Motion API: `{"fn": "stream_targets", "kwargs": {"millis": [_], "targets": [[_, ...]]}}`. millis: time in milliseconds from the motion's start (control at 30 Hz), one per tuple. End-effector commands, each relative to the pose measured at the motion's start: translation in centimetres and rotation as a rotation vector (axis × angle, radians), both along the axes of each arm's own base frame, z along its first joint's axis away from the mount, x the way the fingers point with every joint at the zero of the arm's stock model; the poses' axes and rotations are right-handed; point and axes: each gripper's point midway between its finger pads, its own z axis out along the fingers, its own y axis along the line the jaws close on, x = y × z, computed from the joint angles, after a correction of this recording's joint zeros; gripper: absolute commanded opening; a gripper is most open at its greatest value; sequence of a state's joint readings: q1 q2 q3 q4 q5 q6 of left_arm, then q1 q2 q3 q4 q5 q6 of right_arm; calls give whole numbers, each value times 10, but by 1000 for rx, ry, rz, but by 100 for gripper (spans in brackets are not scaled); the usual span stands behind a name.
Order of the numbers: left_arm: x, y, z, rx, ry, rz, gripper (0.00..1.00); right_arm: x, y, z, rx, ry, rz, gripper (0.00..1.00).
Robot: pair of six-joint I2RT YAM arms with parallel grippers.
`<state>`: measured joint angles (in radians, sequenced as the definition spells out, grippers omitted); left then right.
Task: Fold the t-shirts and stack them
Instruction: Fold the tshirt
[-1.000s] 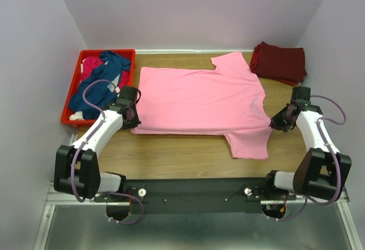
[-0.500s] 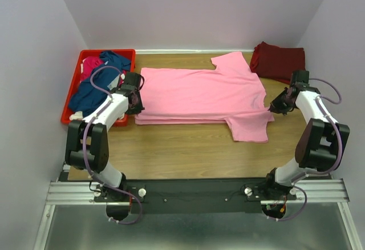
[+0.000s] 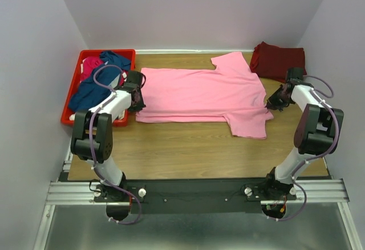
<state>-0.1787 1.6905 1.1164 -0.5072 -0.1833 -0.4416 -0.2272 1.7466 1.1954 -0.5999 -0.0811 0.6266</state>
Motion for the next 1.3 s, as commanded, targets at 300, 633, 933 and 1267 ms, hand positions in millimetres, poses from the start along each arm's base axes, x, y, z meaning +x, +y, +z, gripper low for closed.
{"fn": "stream_targets", "kwargs": {"millis": [300, 633, 933, 1267], "targets": [[14, 24, 0, 93, -52, 86, 24, 28, -3, -11, -71, -44, 92, 20], [15, 4, 82, 19, -253, 34, 78, -3, 8, 63, -178, -181, 156, 59], [-2, -33, 147, -142, -501, -82, 86, -111, 53, 16, -188, 11, 252, 59], [-16, -57, 185, -253, -690, -189, 86, -119, 76, -30, -237, 120, 328, 59]]}}
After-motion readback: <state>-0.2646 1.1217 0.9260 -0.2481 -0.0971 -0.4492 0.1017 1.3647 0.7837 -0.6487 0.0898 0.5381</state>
